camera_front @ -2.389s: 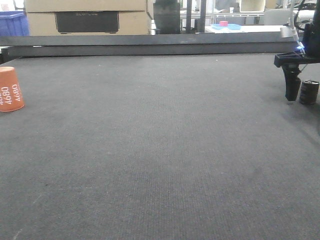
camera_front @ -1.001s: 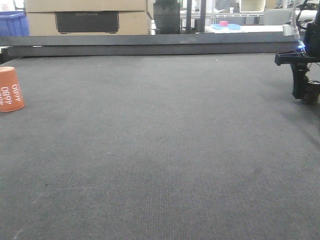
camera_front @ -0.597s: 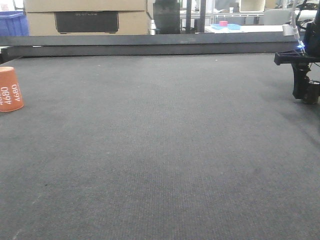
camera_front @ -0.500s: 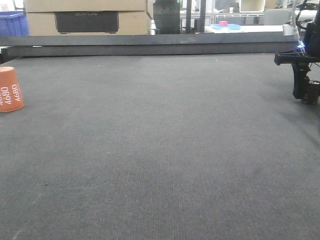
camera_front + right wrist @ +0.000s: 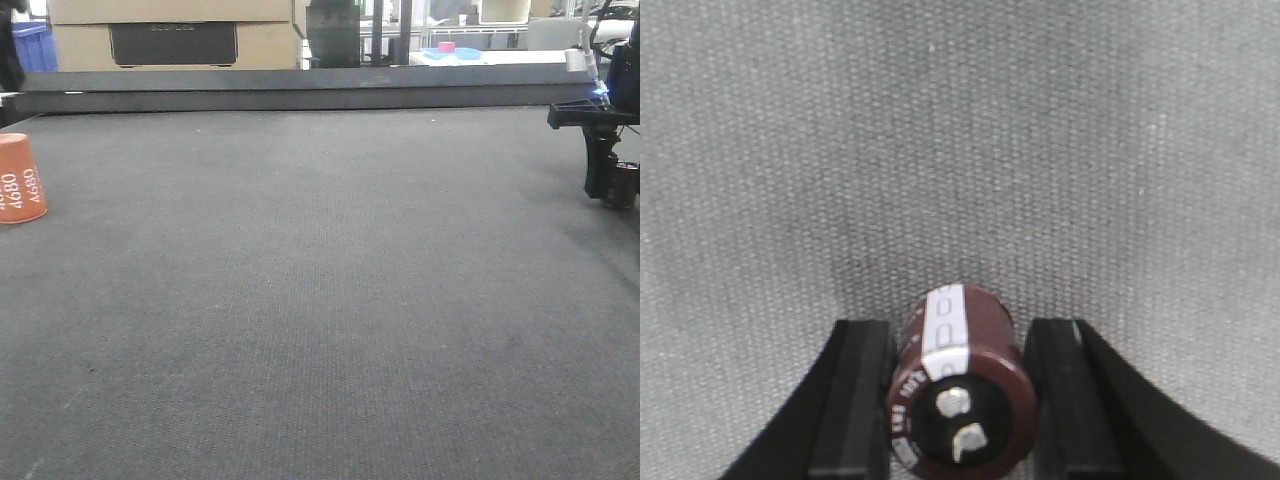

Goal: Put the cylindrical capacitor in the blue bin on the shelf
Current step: 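Lower left gripper around orange cylinder and close both grippers, then lift the orange cylinder and brown capacitor off the table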

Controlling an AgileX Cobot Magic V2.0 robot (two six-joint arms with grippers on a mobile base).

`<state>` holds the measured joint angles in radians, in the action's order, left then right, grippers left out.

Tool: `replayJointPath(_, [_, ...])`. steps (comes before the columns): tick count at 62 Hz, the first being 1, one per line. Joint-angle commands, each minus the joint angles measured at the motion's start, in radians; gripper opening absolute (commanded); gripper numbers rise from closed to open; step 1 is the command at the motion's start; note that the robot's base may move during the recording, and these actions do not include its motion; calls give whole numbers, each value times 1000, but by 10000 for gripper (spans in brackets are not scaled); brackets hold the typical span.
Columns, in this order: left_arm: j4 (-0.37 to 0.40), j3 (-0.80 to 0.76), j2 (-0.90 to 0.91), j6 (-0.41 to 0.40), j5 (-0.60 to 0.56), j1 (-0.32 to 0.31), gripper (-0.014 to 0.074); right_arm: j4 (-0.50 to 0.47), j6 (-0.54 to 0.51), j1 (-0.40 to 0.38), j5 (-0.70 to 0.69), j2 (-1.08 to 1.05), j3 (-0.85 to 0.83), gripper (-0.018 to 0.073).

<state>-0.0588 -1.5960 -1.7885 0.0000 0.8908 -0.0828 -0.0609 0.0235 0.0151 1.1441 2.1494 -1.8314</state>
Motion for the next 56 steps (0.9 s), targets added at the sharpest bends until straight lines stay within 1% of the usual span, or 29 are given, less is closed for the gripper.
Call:
replayJointPath(1, [-4, -15, -25, -11, -36, 3, 477, -3, -7, -3, 1, -6, -5, -162])
replayJointPath(16, [9, -15, -89, -11, -79, 3, 477, -3, -7, -3, 1, 0, -5, -162])
replayJointPath(36, [9, -15, -159, -11, -65, 3, 477, -5, -7, -3, 6, 17, -5, -162])
replayJointPath(49, [9, -15, -169, -11, -60, 3, 477, -5, -7, -3, 3, 17, -5, -162])
replayJointPath(56, [9, -15, -170, -11, -60, 3, 459, -5, -7, -3, 3, 17, -5, -162])
